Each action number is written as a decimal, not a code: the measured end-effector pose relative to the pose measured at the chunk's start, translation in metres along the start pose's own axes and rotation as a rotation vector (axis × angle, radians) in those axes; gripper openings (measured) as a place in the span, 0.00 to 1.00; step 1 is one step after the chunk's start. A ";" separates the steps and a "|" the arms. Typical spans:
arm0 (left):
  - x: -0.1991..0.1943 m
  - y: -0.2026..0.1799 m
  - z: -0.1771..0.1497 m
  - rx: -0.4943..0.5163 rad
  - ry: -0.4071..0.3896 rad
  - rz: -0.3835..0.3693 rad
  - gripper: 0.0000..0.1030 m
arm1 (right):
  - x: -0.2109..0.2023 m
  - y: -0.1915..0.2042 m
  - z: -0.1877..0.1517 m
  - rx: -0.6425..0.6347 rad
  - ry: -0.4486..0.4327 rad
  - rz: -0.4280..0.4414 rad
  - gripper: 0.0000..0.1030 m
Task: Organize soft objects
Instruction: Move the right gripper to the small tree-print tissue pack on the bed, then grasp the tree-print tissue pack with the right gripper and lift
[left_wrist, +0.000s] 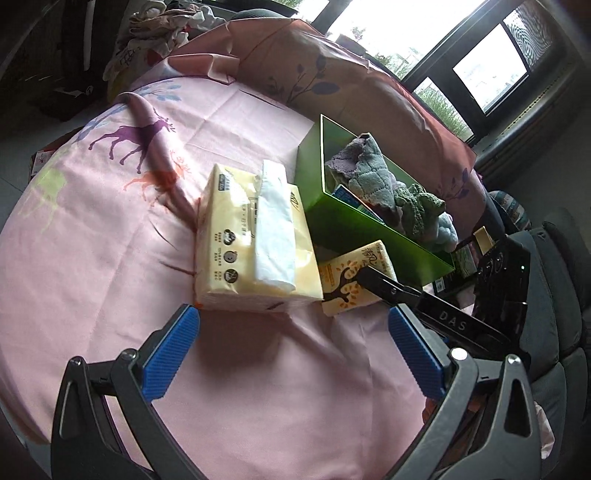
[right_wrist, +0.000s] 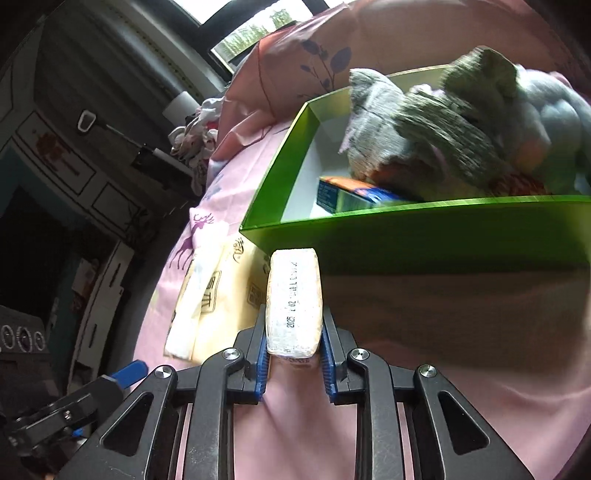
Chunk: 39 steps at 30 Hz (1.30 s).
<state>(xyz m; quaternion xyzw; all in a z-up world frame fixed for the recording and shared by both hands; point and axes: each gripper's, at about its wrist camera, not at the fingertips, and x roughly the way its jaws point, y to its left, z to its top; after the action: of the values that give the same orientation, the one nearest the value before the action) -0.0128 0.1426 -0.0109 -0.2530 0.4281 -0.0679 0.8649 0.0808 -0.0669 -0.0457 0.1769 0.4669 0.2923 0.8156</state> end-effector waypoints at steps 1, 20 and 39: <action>0.006 -0.008 -0.002 0.017 0.018 -0.013 0.99 | -0.013 -0.010 -0.008 0.029 -0.003 0.012 0.24; 0.113 -0.130 -0.050 0.311 0.246 -0.036 0.86 | -0.092 -0.064 -0.079 -0.130 -0.020 -0.294 0.62; 0.111 -0.155 -0.059 0.404 0.289 -0.082 0.52 | -0.098 -0.054 -0.076 -0.171 -0.052 -0.248 0.39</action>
<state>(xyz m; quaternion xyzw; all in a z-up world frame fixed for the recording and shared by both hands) 0.0260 -0.0505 -0.0430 -0.0798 0.5144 -0.2224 0.8243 -0.0062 -0.1700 -0.0498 0.0551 0.4373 0.2237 0.8693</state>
